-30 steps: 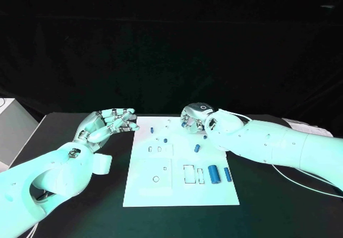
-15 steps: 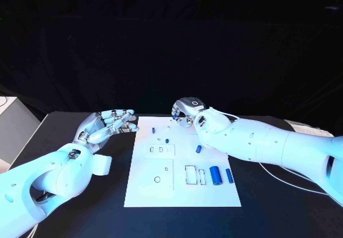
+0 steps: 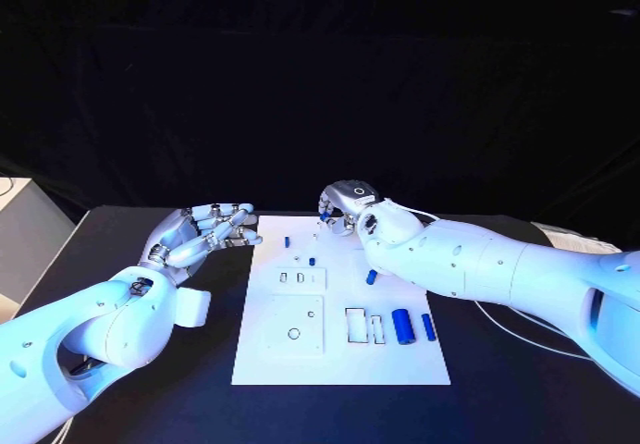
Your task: Assemble the parts on the task board
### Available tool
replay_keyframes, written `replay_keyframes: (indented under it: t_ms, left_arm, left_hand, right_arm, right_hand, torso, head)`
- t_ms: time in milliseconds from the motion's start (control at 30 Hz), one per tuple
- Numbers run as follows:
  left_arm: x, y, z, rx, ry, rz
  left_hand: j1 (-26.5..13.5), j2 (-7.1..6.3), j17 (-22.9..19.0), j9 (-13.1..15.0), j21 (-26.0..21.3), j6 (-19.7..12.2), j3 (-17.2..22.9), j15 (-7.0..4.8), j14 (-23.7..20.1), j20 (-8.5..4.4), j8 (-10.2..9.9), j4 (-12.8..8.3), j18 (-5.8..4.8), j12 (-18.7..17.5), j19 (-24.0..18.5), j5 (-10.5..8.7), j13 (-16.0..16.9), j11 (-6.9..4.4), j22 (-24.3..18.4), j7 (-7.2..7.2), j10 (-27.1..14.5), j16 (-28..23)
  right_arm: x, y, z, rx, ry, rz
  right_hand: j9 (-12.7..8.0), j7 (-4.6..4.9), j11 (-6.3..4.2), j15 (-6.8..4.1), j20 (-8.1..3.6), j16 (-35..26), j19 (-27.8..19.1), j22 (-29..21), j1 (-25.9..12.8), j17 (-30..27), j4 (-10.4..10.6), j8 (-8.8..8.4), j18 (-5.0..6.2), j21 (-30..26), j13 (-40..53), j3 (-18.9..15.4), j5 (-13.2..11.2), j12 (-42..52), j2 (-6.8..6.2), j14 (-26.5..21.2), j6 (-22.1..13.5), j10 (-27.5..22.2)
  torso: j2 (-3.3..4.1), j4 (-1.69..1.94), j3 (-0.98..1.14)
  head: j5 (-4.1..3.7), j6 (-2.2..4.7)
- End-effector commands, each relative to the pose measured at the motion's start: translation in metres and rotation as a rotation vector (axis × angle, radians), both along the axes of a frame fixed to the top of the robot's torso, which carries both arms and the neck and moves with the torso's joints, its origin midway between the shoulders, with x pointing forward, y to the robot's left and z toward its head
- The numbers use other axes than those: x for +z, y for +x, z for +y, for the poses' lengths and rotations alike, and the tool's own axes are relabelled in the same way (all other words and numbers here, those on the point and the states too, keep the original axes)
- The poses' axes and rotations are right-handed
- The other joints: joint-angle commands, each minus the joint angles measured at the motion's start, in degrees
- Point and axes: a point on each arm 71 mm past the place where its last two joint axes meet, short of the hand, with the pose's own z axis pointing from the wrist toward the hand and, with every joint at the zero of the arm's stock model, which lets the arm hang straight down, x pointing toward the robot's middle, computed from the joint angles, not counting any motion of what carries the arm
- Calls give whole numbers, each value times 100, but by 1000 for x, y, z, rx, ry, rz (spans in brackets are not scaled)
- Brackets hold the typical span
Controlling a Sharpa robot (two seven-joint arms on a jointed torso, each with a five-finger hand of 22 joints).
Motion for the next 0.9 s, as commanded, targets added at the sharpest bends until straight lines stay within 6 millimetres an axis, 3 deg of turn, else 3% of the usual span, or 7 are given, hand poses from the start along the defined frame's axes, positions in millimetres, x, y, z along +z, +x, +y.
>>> replay_keyframes:
  t_ms: [33,667,900]
  left_arm:
    - [2,-1,-4,-25,-4,-10]
    - [3,-2,-5,-31,-2,-13]
    - [3,-2,-5,-33,-1,-14]
  left_hand:
    - [29,-38,6,-7,18,37,42,8,-40,-1,-23,-4,77,-27,21,-11,-6,-12,6,7,40,34]
    - [29,-38,6,-7,18,37,42,8,-40,-1,-23,-4,77,-27,21,-11,-6,-12,6,7,40,34]
    - [29,-38,6,-7,18,37,42,8,-40,-1,-23,-4,77,-27,21,-11,-6,-12,6,7,40,34]
  right_arm:
    - [-4,1,1,-7,-22,24]
    - [-9,3,7,-6,-25,29]
    - [-11,4,9,-4,-27,37]
  right_hand:
    - [3,14,-50,-33,-4,18,13,8,-34,6,-3,22,-82,32,6,24,27,10,-38,133,-14,79]
    - [9,16,-48,-30,-2,18,9,-3,-43,-1,1,22,-80,24,7,27,20,4,-40,132,-20,79]
    - [9,16,-48,-30,-2,18,9,-3,-43,-1,1,22,-80,24,7,27,20,4,-40,132,-20,79]
  torso:
    - [12,15,6]
    - [28,16,1]
    - [32,17,-11]
  head:
    - [5,-9]
    - [54,-39]
    - [69,-50]
